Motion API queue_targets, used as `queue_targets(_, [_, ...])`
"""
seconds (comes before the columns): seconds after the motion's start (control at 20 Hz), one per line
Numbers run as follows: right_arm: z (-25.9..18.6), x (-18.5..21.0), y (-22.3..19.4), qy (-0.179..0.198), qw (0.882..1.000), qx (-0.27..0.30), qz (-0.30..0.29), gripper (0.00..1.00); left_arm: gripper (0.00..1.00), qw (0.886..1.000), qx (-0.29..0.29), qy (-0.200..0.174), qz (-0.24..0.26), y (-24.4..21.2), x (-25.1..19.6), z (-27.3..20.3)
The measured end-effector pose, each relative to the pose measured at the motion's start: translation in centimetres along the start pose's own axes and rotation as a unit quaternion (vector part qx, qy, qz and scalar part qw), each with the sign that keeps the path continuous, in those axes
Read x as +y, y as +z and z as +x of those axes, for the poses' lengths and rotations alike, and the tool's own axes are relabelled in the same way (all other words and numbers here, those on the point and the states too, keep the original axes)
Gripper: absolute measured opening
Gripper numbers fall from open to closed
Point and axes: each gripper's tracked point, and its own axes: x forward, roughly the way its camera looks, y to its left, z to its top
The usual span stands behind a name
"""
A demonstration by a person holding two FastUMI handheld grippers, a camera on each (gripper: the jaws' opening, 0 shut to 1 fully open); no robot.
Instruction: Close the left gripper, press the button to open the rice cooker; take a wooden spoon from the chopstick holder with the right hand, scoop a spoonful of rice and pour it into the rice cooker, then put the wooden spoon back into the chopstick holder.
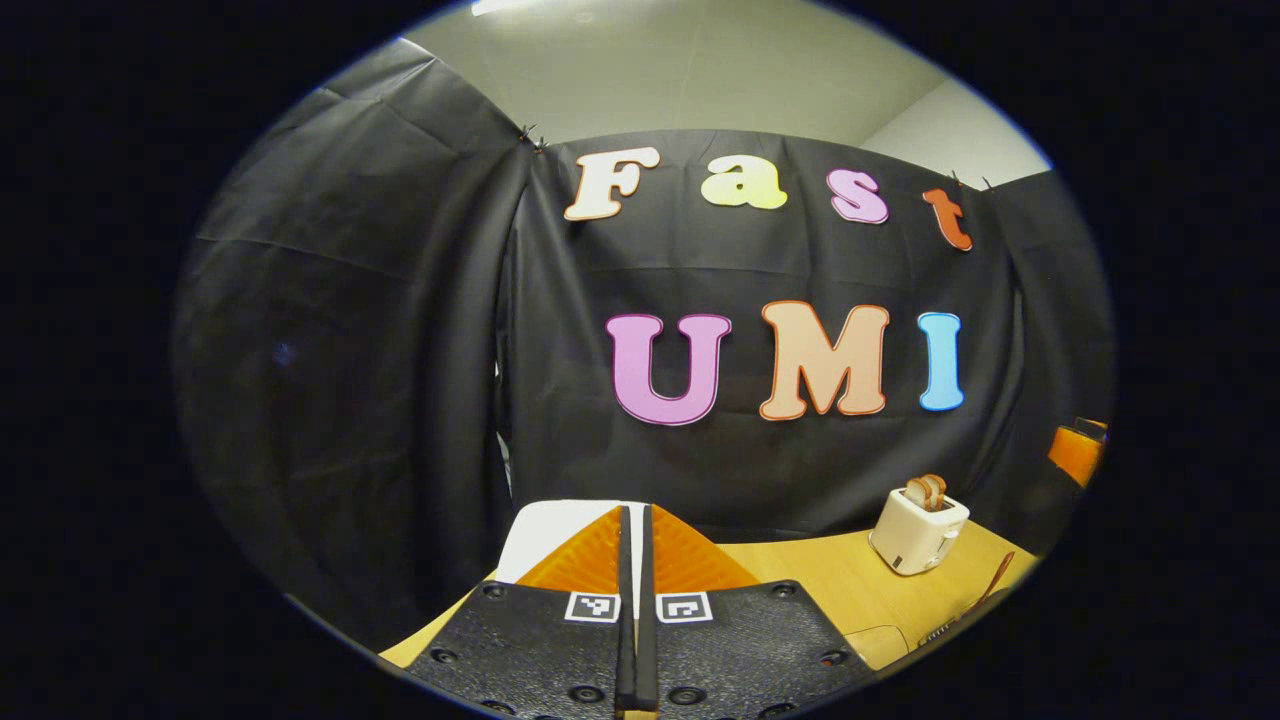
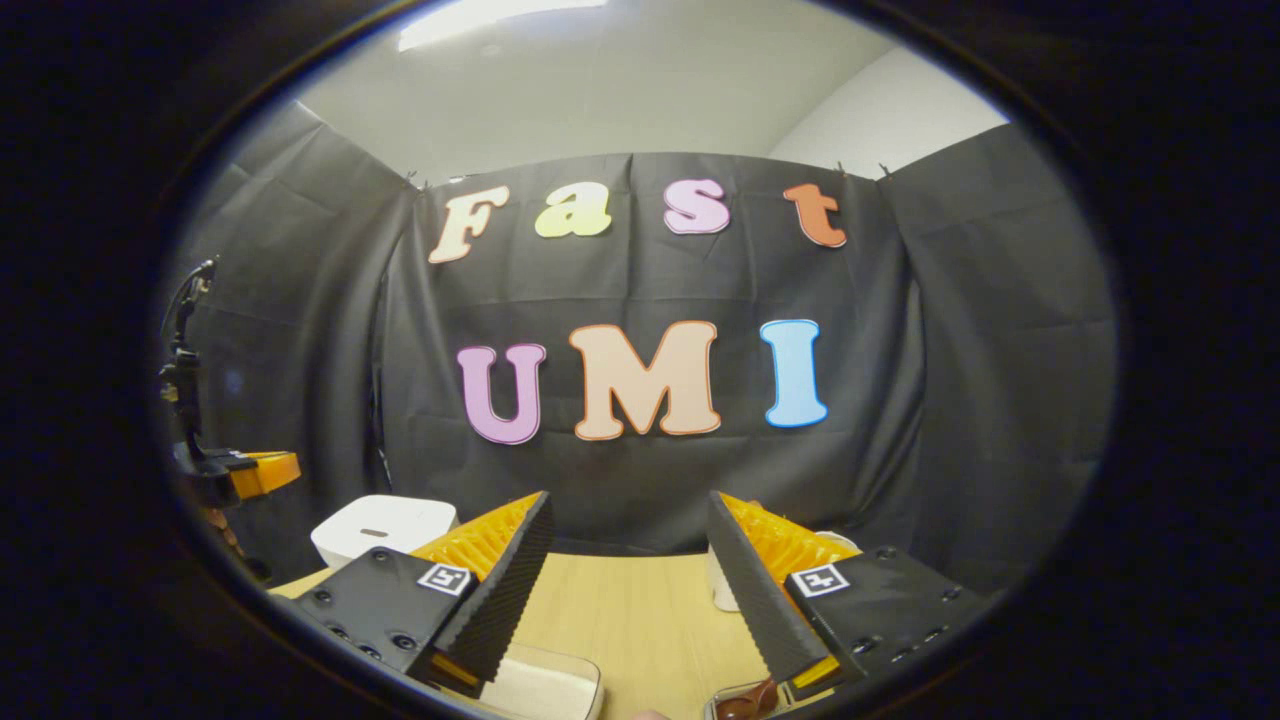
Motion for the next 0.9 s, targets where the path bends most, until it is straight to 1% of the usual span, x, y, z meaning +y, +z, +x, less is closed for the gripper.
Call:
queue_targets(0.3, [0.2, 0.4, 0.3, -0.010, 1.000, 0.000, -0.010, 1.00, 0.00, 0.999, 0.030, -0.018, -0.009, -2.3, 1.3, 4.3])
queue_targets(0.4, [0.2, 0.6, 0.3, -0.013, 1.000, 0.000, -0.012, 1.00, 0.00, 0.999, 0.041, -0.019, -0.005, -3.4, 2.0, 5.8])
queue_targets(0.5, [0.4, 0.7, 0.2, -0.016, 1.000, 0.002, -0.022, 0.94, 0.00, 0.998, 0.050, -0.025, -0.008, -4.4, 2.1, 7.0])
queue_targets(0.65, [0.6, 1.0, -0.3, -0.019, 0.999, 0.011, -0.026, 0.94, 0.00, 0.997, 0.070, -0.033, -0.011, -6.6, 2.2, 8.8])
queue_targets(0.7, [0.6, 1.0, -0.5, -0.021, 0.999, 0.014, -0.028, 0.99, 0.00, 0.996, 0.078, -0.037, -0.010, -7.3, 2.3, 9.4])
queue_targets(0.9, [0.6, 1.0, -0.9, -0.027, 0.999, 0.019, -0.039, 0.99, 0.00, 0.994, 0.106, -0.036, -0.018, -10.0, 2.8, 11.0])
